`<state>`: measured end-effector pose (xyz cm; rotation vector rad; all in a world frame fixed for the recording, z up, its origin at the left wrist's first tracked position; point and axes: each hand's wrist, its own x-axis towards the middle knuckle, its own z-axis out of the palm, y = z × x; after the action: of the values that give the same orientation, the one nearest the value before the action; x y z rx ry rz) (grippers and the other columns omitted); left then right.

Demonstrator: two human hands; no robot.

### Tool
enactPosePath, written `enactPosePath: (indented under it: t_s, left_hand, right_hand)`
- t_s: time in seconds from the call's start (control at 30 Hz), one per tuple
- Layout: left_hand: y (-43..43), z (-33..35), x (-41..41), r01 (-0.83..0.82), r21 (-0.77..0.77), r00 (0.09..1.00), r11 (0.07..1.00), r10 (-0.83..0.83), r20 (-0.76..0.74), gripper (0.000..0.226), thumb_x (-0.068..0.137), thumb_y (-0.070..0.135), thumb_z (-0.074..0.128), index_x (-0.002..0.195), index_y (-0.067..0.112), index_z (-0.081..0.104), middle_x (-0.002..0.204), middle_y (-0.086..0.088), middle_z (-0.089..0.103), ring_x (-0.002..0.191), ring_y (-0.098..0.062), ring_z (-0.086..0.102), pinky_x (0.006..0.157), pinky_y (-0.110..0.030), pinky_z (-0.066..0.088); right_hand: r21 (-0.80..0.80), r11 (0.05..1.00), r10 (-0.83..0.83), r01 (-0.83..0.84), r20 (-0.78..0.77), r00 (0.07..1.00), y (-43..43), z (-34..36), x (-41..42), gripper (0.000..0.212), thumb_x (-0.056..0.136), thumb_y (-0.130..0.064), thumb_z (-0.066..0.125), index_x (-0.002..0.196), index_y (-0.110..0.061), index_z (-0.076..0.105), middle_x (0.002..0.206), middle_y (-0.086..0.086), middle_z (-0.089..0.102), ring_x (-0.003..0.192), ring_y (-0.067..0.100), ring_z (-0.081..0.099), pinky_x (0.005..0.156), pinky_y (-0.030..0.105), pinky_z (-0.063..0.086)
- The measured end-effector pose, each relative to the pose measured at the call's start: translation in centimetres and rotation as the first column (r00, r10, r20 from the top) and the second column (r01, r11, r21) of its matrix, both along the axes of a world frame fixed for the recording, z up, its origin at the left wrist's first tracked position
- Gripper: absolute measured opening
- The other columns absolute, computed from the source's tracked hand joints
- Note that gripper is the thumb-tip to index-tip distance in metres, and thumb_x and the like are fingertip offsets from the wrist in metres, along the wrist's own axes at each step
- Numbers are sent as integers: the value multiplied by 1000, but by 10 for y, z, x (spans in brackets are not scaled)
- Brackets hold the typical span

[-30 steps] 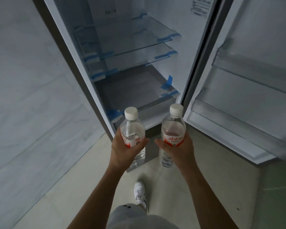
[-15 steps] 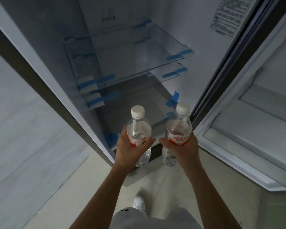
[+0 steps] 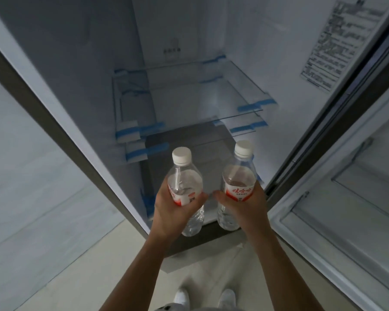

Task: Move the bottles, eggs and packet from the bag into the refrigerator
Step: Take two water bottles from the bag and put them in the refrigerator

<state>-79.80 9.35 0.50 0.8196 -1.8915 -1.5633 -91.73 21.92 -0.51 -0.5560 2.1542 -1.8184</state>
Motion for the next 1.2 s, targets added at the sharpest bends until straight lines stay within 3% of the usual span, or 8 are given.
enactPosePath:
  t_s: [0.13, 0.37, 0.5, 0.63, 0.73, 0.9, 1.07, 1.2]
  left_hand:
    - [2, 31, -8, 1, -70, 997, 998, -7, -81, 60, 63, 48, 79, 113, 28, 54, 93, 12, 68, 91, -5, 68, 74, -18, 58]
    - [-19, 100, -17, -60, -157, 966, 986, 18, -256, 60, 67, 45, 81, 108, 6, 60, 90, -7, 70, 85, -25, 71, 79, -44, 61]
    - [-38, 134, -23, -85, -212, 944, 974, 10, -330, 55, 71, 37, 81, 108, 3, 61, 90, -8, 70, 85, -27, 70, 78, -41, 60]
    - [-60, 158, -39, -101, -253, 930, 962, 1, -368, 56, 72, 34, 82, 107, -3, 58, 90, -12, 69, 82, -25, 70, 74, -33, 57]
    - [-79, 161, -58, -83, -242, 933, 967, -10, -361, 58, 69, 35, 83, 108, 0, 60, 91, -12, 70, 84, -24, 70, 75, -34, 57]
    - [-104, 149, -88, -93, -166, 945, 982, 34, -326, 56, 64, 36, 85, 107, 8, 63, 94, -9, 73, 89, -25, 71, 80, -41, 60]
    - [-124, 148, -107, -117, -160, 955, 980, 67, -288, 48, 72, 25, 87, 110, 7, 63, 97, -9, 73, 91, -21, 72, 73, -26, 58]
    - [-134, 146, -118, -120, -180, 963, 976, 70, -260, 44, 74, 18, 86, 111, 11, 64, 99, -5, 74, 92, -17, 72, 77, -29, 59]
  right_hand:
    - [-42, 998, 43, -44, -43, 998, -11, 31, -11, 57, 66, -16, 89, 101, -39, 50, 95, -24, 62, 85, -20, 61, 66, 0, 45]
    - [-181, 976, 99, -121, -123, 987, -31, 101, -34, 63, 67, -18, 89, 121, -19, 58, 100, -8, 71, 87, -2, 68, 71, 8, 53]
    - [-273, 946, 120, -173, -201, 972, -44, 143, -48, 49, 68, -10, 88, 109, -18, 62, 87, -6, 72, 77, 3, 70, 64, 12, 53]
    - [-299, 930, 125, -212, -286, 950, -69, 174, -69, 46, 69, -13, 88, 106, -19, 62, 87, -3, 72, 78, 8, 71, 67, 19, 57]
    - [-283, 935, 127, -215, -297, 946, -92, 179, -87, 45, 69, -17, 89, 106, -16, 63, 87, 1, 72, 77, 12, 71, 70, 28, 60]
    - [-271, 945, 109, -184, -270, 957, -122, 168, -112, 44, 67, -18, 89, 101, -23, 62, 84, -3, 71, 74, 8, 70, 69, 29, 59]
    - [-241, 955, 113, -173, -244, 963, -142, 154, -132, 48, 66, -20, 90, 105, -23, 62, 88, -2, 72, 78, 10, 71, 74, 37, 61]
    - [-233, 956, 126, -177, -219, 968, -158, 146, -139, 51, 66, -21, 90, 108, -21, 62, 91, -1, 73, 82, 13, 72, 79, 44, 61]
